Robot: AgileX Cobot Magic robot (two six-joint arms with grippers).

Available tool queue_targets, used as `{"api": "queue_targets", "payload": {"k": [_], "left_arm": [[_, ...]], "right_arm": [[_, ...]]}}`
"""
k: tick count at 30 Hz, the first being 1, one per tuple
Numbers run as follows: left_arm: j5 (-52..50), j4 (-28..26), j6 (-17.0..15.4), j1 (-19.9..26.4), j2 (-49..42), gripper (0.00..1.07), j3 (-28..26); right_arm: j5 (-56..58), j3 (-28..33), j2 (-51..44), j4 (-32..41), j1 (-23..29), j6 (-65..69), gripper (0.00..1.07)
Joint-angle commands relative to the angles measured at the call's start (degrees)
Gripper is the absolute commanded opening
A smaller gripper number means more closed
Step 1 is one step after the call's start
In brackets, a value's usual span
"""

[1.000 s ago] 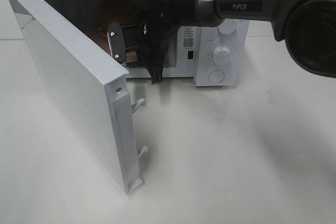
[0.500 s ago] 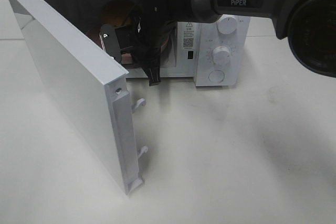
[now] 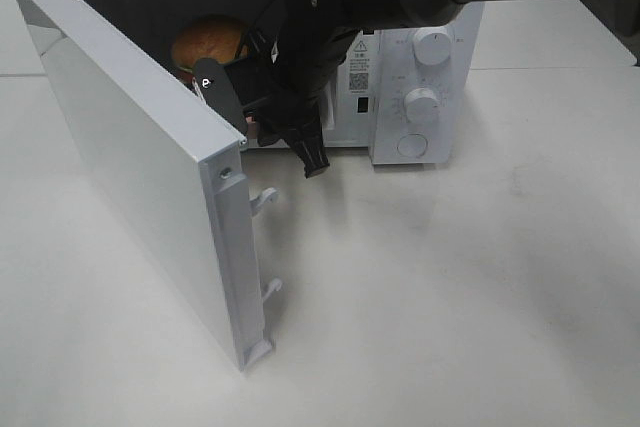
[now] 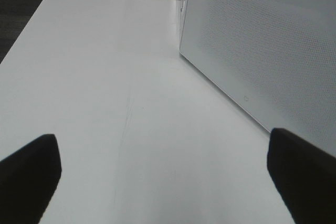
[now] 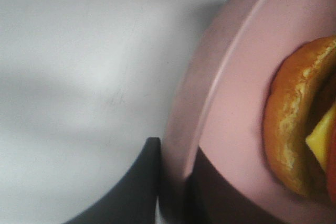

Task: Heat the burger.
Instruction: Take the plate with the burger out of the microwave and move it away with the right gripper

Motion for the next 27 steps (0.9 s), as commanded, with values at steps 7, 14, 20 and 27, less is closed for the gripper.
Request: {"api": "queue_targets", "payload": {"k": [7,14,20,27], "left_arm": [[-0.4,-0.2,0.0,0.0,-1.3,1.00,0.1],[-0.4,-0.2,0.0,0.0,-1.3,1.00,0.1],[-0.4,-0.2,0.0,0.0,-1.3,1.00,0.1],[-0.4,-0.2,0.0,0.0,-1.3,1.00,0.1]], "right_arm": [[-2.6,4.1,-4.6,5.3,-1.5,-8.5,0.00],[-0.5,5.4,-7.1,9.5,-3.0,-14.3,0.00],[1.0,6.9,-9.1,10.5,-3.5,-15.4,0.00],[1.0,10.7,-12.3,10.8,-3.5,-16.3,0.00]]}}
